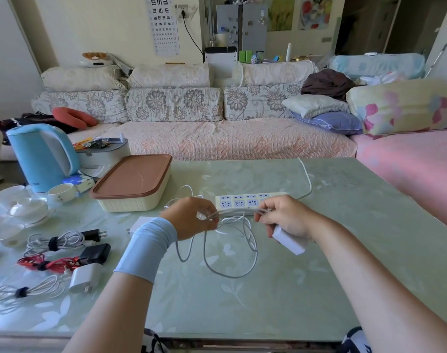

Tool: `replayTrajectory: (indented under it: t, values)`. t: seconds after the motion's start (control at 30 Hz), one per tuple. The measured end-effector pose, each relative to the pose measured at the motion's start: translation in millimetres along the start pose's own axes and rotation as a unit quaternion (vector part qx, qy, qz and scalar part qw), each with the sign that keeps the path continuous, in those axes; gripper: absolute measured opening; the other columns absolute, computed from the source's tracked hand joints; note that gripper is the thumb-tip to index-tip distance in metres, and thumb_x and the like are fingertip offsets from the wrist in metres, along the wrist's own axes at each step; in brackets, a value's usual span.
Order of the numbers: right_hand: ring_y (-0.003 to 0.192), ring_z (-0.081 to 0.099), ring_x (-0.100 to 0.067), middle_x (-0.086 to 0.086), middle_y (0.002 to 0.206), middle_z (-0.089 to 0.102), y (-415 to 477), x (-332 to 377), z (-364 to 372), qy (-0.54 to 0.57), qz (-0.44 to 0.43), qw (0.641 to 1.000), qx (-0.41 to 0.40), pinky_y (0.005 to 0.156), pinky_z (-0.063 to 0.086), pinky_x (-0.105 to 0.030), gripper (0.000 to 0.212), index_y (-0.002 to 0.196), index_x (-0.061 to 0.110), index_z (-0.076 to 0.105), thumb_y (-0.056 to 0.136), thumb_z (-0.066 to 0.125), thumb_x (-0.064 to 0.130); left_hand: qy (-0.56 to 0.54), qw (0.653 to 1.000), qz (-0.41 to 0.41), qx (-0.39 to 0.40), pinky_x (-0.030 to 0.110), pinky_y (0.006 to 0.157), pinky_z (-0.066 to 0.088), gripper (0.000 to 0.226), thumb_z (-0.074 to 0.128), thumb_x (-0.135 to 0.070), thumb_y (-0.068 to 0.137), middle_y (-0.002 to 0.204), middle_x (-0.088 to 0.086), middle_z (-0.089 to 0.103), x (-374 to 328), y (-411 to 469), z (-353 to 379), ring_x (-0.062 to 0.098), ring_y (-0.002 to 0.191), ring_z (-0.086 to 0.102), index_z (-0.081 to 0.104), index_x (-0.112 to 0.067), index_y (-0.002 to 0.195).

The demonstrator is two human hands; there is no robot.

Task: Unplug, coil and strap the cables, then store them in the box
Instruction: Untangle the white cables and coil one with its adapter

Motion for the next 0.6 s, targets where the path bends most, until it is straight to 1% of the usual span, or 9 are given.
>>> replayTrajectory:
  t: [0.07, 0.2, 0.27, 0.33, 0.4, 0.47, 0.5, 0.53, 0.6]
  values:
    - [0.051, 0.054, -0.015, -0.005, 0.06, 0.065, 2.2, -9.8, -0.7, -0.046, 0.021, 0.999, -0.005, 0.054, 0.044, -0.023, 0.016, 0.086, 0.014, 0.067, 0.092, 0.055, 0.005, 0.029, 0.999, -0.013, 0.02, 0.025, 0.083, 0.051, 0.026, 0.064, -0.014, 0.078, 0.093, -0.015, 0.068, 1.6, 0.3, 4.5, 0.011, 0.09, 0.063, 0.067, -0.039, 0.079]
    - [0.05, 0.052, -0.01, -0.005, 0.061, 0.065, 1.4, -18.9, -6.4, -0.068, 0.021, 0.997, -0.035, 0.055, 0.041, -0.021, 0.019, 0.091, 0.015, 0.072, 0.093, 0.054, 0.008, 0.121, 0.99, -0.051, -0.047, 0.021, 0.072, 0.048, 0.041, 0.051, -0.009, 0.076, 0.098, -0.021, 0.066, 1.2, 1.6, -3.4, 0.011, 0.093, 0.061, 0.067, -0.041, 0.095]
    - [0.051, 0.053, -0.011, -0.007, 0.061, 0.065, -2.3, -19.4, -8.7, -0.055, 0.015, 0.998, -0.026, 0.055, 0.043, -0.022, 0.018, 0.09, 0.016, 0.073, 0.094, 0.056, 0.013, 0.183, 0.978, -0.049, -0.083, 0.026, 0.084, 0.047, 0.043, 0.051, -0.01, 0.077, 0.102, -0.021, 0.067, -0.6, -1.3, -14.7, 0.012, 0.098, 0.061, 0.065, -0.042, 0.103]
    - [0.052, 0.054, -0.011, -0.008, 0.063, 0.066, -5.9, -19.0, -10.0, -0.073, 0.011, 0.997, -0.02, 0.057, 0.043, -0.022, 0.02, 0.084, 0.022, 0.075, 0.096, 0.059, 0.027, 0.301, 0.94, -0.04, -0.154, 0.033, 0.1, 0.034, 0.044, 0.055, -0.012, 0.08, 0.11, -0.019, 0.065, 0.9, -5.8, -27.3, 0.013, 0.107, 0.054, 0.063, -0.046, 0.107]
    - [0.052, 0.053, -0.012, -0.002, 0.059, 0.065, -7.9, -16.8, -10.2, -0.097, 0.009, 0.995, -0.025, 0.058, 0.042, -0.023, 0.026, 0.083, 0.023, 0.076, 0.096, 0.059, 0.038, 0.353, 0.912, -0.059, -0.202, 0.044, 0.112, 0.016, 0.04, 0.059, -0.018, 0.084, 0.123, -0.018, 0.058, 6.1, -13.2, -38.4, 0.017, 0.116, 0.044, 0.064, -0.049, 0.108]
    - [0.052, 0.052, -0.012, 0.003, 0.057, 0.064, -8.2, -11.9, -8.5, -0.105, -0.003, 0.994, -0.028, 0.06, 0.041, -0.026, 0.03, 0.081, 0.022, 0.076, 0.098, 0.057, 0.038, 0.384, 0.907, -0.128, -0.118, 0.055, 0.116, 0.001, 0.032, 0.062, -0.03, 0.086, 0.129, -0.013, 0.054, 8.8, -21.9, -42.8, 0.021, 0.126, 0.038, 0.063, -0.044, 0.115]
    - [0.053, 0.051, -0.009, 0.004, 0.056, 0.065, -8.6, -7.6, -6.5, -0.117, -0.013, 0.993, -0.025, 0.061, 0.041, -0.026, 0.031, 0.08, 0.023, 0.075, 0.099, 0.055, 0.036, 0.403, 0.899, -0.16, -0.059, 0.059, 0.115, -0.003, 0.038, 0.065, -0.04, 0.083, 0.131, -0.009, 0.053, 7.3, -25.3, -40.7, 0.022, 0.131, 0.036, 0.059, -0.039, 0.121]
    - [0.053, 0.051, -0.006, 0.005, 0.057, 0.066, -9.2, -2.6, -3.5, -0.133, -0.02, 0.991, -0.015, 0.062, 0.04, -0.026, 0.031, 0.079, 0.024, 0.073, 0.1, 0.053, 0.034, 0.413, 0.895, -0.168, -0.009, 0.061, 0.113, -0.006, 0.055, 0.068, -0.049, 0.078, 0.137, -0.006, 0.049, 3.8, -28.2, -36.5, 0.023, 0.137, 0.031, 0.052, -0.036, 0.13]
    - [0.058, 0.052, -0.002, 0.007, 0.062, 0.069, -10.8, 7.8, 5.0, -0.151, -0.028, 0.988, 0.018, 0.065, 0.04, -0.026, 0.032, 0.081, 0.026, 0.072, 0.102, 0.049, 0.033, 0.375, 0.922, -0.094, 0.026, 0.057, 0.113, -0.01, 0.094, 0.072, -0.057, 0.072, 0.154, -0.003, 0.031, -11.8, -30.4, -26.2, 0.021, 0.146, 0.017, 0.025, -0.032, 0.15]
Point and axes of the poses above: each hand's wrist, its own y-axis towards the middle knuckle, its own z-axis out of the palm, x = y × z, the point moved 1 cm from there along y, towards the middle knuckle
